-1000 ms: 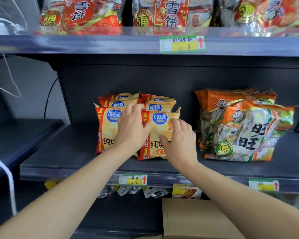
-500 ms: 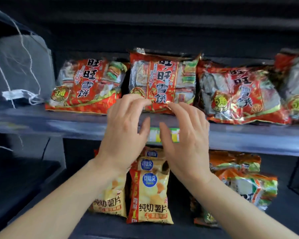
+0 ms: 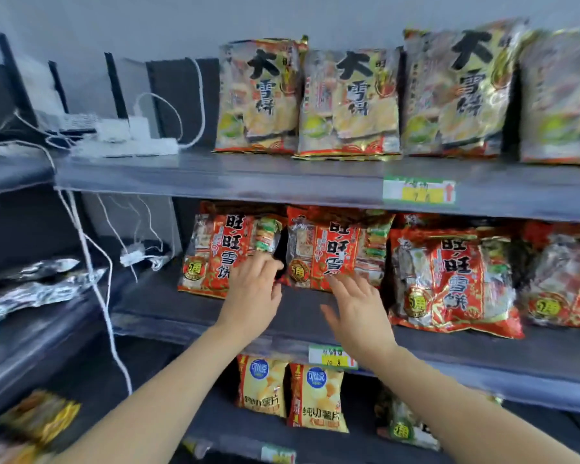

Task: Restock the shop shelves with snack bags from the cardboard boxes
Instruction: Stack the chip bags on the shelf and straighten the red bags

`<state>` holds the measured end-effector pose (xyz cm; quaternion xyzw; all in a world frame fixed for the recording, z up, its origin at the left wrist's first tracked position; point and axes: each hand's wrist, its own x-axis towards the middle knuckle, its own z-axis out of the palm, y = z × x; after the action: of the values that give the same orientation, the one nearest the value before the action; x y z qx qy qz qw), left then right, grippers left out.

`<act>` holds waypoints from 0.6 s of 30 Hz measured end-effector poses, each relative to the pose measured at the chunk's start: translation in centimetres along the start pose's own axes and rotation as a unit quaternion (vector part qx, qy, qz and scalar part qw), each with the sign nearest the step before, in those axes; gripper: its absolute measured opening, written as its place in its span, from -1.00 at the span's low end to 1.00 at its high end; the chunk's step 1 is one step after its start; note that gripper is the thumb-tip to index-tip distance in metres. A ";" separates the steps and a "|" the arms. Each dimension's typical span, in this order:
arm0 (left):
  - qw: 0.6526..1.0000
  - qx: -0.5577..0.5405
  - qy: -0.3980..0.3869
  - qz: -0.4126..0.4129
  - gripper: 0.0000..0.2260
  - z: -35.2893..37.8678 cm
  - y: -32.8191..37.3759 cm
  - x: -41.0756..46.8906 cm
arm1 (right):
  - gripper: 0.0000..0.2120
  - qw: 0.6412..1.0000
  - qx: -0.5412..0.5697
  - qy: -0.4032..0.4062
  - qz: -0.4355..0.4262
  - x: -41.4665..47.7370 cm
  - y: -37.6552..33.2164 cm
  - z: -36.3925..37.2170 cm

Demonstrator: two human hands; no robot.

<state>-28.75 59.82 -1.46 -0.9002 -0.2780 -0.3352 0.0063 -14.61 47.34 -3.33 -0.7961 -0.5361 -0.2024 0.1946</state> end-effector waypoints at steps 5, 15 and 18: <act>0.992 0.045 -0.108 -0.040 -0.67 -3.9 1.0 -0.7 | -0.47 0.987 0.031 -0.158 -0.008 -0.8 -0.8 -4.9; 0.978 0.087 -0.166 -0.093 -0.62 -5.8 0.4 -2.0 | -0.46 0.976 0.046 -0.213 -0.025 0.7 -1.5 -6.7; 0.972 0.089 -0.197 -0.093 -0.62 -4.6 -1.4 -1.1 | -0.46 0.972 0.047 -0.231 -0.012 1.6 -1.7 -5.4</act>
<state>-32.87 59.51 1.18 -0.9145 -0.3851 -0.1239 0.0002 -16.30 46.30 2.25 -0.8046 -0.5852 0.0097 0.1001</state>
